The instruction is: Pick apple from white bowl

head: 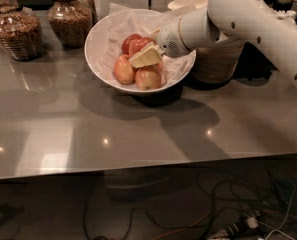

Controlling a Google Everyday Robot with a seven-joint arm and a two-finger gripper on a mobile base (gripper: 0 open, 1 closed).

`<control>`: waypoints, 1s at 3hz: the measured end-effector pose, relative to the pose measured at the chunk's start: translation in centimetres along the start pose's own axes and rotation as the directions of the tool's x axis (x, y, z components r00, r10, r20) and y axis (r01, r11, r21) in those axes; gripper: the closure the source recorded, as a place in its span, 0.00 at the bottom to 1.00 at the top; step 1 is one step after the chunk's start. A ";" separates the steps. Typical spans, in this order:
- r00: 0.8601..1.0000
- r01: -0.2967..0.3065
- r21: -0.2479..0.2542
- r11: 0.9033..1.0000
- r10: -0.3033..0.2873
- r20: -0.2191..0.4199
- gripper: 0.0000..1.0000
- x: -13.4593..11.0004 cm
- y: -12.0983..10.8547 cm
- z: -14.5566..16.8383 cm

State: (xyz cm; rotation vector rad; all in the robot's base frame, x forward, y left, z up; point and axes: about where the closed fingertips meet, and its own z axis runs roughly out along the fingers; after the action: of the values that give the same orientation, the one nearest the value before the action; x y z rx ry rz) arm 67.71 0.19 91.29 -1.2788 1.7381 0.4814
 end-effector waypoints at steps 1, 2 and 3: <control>1.000 0.010 0.007 1.000 -0.010 0.014 0.89 -0.4 0.1 -0.7; 0.998 0.041 0.013 0.999 -0.042 0.052 1.00 -2.1 0.1 -2.4; 0.992 0.081 0.009 0.997 -0.081 0.096 1.00 -4.6 0.7 -5.2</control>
Offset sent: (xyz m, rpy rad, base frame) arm -0.0167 -0.0170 0.0591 0.0524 -0.1101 0.0369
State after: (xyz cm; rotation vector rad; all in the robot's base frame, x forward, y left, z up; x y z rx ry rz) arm 65.12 -0.79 97.68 -1.2960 1.6004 0.4833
